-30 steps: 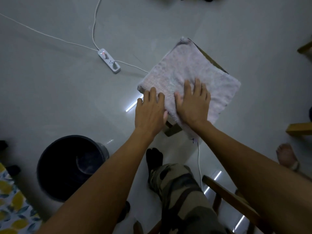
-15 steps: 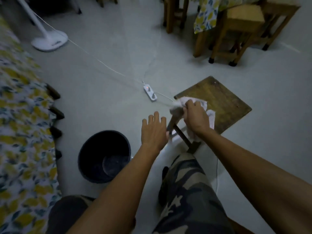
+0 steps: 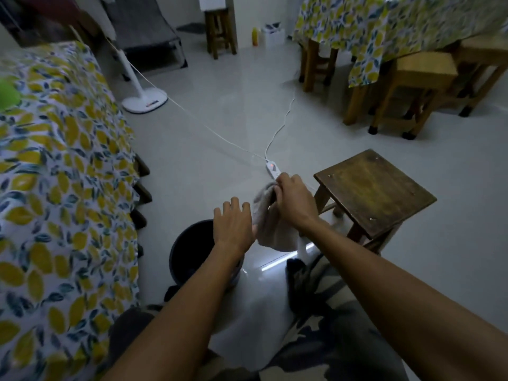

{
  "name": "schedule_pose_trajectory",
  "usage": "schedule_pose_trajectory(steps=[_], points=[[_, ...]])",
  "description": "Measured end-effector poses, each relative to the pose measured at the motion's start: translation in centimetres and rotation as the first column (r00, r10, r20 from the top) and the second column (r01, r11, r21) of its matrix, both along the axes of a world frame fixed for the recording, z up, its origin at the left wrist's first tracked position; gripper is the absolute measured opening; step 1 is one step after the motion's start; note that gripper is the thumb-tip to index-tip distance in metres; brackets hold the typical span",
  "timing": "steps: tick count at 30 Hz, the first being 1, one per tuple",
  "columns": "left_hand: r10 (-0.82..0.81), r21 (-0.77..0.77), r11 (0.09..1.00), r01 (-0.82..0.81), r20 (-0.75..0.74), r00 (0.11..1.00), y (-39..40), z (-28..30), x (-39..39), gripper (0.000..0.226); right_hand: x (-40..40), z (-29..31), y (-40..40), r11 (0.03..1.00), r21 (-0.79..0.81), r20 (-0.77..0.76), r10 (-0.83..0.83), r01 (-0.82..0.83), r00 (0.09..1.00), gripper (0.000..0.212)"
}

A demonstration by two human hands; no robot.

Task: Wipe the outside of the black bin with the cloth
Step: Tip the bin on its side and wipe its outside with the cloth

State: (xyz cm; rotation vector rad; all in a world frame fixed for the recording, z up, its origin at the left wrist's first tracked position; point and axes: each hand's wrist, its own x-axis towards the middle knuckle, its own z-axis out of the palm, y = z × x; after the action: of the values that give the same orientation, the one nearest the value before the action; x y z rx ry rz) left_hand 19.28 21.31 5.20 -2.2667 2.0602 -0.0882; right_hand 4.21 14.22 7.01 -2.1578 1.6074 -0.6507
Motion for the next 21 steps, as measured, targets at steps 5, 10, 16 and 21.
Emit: schedule_pose_trajectory(steps=[5,10,16,21], points=[[0.041,0.119,0.992,-0.035,-0.046,0.998,-1.8,-5.4,2.0,0.049,2.3,-6.1,-0.7,0.988,0.157,-0.012,-0.003,0.005,1.0,0.019],[0.158,0.345,0.93,-0.125,-0.067,0.985,-4.3,-14.6,4.5,0.058,3.5,-12.6,-3.0,0.944,0.295,0.08,-0.18,0.15,0.98,0.021],[0.532,0.655,0.71,-0.257,-0.261,0.806,-8.6,-26.1,5.3,0.072,2.7,-20.6,-5.8,0.868,0.408,0.104,-0.351,0.282,0.931,0.026],[0.749,0.694,0.621,-0.365,-0.388,0.536,-10.5,-30.4,4.5,0.048,1.7,-23.1,-7.2,0.788,0.515,0.152,-0.471,0.337,0.869,0.017]])
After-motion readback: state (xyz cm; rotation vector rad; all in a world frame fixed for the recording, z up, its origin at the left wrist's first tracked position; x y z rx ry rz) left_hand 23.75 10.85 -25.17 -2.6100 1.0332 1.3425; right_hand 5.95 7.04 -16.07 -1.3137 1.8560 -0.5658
